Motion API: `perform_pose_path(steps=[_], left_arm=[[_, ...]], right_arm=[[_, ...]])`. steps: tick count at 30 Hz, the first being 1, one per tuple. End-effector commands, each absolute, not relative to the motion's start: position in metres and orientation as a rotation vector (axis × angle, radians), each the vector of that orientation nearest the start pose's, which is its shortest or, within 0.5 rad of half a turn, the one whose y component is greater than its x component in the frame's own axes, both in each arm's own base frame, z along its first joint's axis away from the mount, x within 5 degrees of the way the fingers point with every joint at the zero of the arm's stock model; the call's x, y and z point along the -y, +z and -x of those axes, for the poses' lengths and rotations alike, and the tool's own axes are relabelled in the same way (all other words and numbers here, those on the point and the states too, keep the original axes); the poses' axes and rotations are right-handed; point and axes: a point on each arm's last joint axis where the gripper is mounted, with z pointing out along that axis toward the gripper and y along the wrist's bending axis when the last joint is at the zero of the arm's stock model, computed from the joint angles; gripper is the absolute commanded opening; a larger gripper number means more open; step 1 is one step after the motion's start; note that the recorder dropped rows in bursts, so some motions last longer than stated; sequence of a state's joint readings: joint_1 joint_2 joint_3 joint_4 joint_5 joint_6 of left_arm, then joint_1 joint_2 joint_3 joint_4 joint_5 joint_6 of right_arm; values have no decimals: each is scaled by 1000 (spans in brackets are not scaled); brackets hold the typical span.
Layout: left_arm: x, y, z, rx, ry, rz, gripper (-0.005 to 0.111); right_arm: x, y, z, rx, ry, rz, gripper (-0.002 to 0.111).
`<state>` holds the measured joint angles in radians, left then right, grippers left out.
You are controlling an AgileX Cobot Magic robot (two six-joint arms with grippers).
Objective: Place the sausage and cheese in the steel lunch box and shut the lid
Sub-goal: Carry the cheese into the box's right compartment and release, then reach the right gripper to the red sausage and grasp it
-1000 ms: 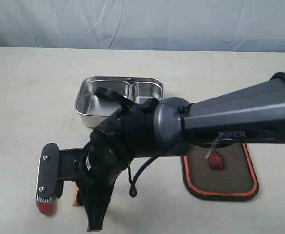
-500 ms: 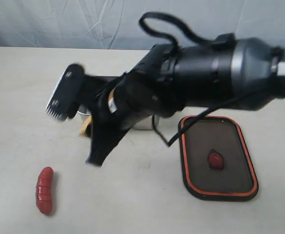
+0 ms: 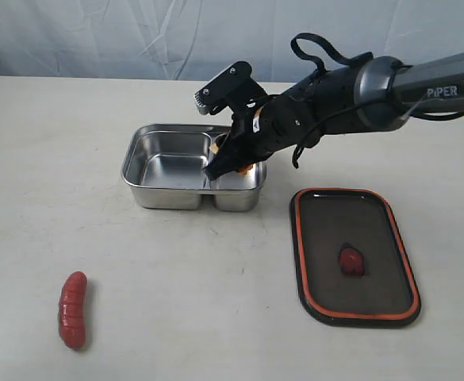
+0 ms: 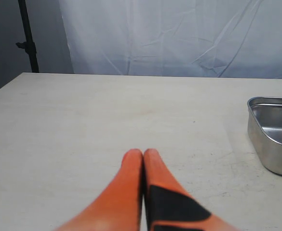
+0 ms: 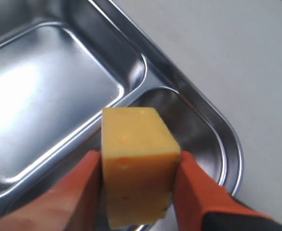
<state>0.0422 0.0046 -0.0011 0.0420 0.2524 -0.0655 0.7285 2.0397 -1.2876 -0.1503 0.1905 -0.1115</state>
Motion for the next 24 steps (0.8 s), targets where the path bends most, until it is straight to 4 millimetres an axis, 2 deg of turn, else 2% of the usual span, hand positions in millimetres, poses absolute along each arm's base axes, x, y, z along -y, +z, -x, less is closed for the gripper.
perform_pose_path(steps=[1, 6, 8, 12, 17, 20, 24], left_arm=[[-3, 192, -55, -1720, 17, 61, 0], [-3, 192, -55, -1720, 17, 61, 0], [-3, 192, -55, -1720, 17, 61, 0], [-3, 192, -55, -1720, 17, 61, 0], [-3, 192, -55, -1720, 17, 61, 0], [-3, 192, -55, -1720, 17, 61, 0], [-3, 192, -55, -1720, 17, 61, 0]], right_arm=[[-285, 154, -328, -2134, 180, 1127, 5], [-285, 154, -328, -2137, 183, 1123, 47], [-285, 155, -328, -2147, 189, 1106, 57], [-283, 167, -326, -2149, 192, 1090, 55], [-279, 205, -316, -2156, 262, 993, 53], [-288, 231, -293, -2209, 406, 908, 53], [-320, 234, -236, -2249, 478, 1154, 53]])
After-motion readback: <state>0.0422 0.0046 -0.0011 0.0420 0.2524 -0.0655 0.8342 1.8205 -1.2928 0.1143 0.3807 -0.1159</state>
